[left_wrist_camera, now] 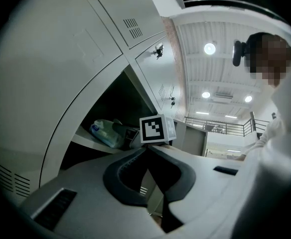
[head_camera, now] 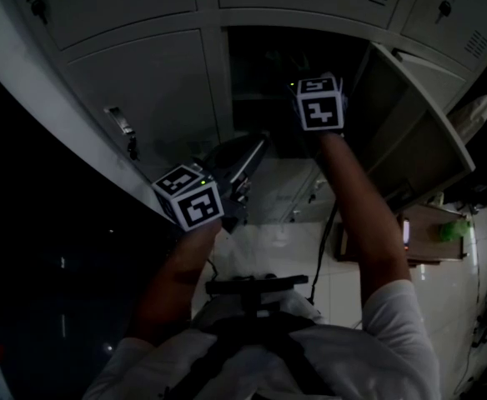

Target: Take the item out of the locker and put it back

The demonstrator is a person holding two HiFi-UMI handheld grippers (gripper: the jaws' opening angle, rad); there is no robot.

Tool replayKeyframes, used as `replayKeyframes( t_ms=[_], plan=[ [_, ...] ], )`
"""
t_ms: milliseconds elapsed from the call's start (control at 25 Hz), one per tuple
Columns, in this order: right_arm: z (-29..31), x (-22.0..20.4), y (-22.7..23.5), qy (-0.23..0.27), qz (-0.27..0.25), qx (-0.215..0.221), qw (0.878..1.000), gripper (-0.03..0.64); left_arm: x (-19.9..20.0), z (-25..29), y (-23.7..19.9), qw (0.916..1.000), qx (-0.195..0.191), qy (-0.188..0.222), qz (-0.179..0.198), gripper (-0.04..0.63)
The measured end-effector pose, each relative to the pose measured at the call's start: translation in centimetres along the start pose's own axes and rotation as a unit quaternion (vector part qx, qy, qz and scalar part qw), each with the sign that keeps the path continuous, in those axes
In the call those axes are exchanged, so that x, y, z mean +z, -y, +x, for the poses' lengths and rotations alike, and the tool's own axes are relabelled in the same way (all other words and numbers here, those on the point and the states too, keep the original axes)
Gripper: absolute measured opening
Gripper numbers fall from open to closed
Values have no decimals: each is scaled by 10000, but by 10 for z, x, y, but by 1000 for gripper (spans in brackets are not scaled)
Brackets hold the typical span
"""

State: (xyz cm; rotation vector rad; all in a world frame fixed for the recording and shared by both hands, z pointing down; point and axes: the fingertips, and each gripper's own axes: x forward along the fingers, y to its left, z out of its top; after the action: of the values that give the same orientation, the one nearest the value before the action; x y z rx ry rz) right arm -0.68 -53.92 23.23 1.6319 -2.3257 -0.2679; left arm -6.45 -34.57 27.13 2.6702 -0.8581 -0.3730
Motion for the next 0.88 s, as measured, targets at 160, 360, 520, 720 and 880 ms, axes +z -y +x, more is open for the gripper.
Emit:
replayKeyframes(
  t_ms=[160, 360, 520, 720, 880],
  plan=[
    [-19, 11, -5, 205, 133, 123, 9996, 244, 3, -4, 1, 9998, -54, 184, -107, -2],
    [-44, 16, -17, 370, 266, 393, 9982, 244, 6, -12, 5, 9997, -23, 237, -81, -2],
    [-68, 18, -18, 502, 400, 446, 9969, 244, 7, -19, 11, 9996, -61, 252, -72, -2],
    [-96, 17, -21, 577, 492, 462, 9961, 244, 9, -28, 19, 9994, -129, 305, -82, -2],
    [-120, 13, -26, 614, 608, 519, 9949, 244, 8, -38, 26, 9992, -171, 335, -107, -2]
  ],
)
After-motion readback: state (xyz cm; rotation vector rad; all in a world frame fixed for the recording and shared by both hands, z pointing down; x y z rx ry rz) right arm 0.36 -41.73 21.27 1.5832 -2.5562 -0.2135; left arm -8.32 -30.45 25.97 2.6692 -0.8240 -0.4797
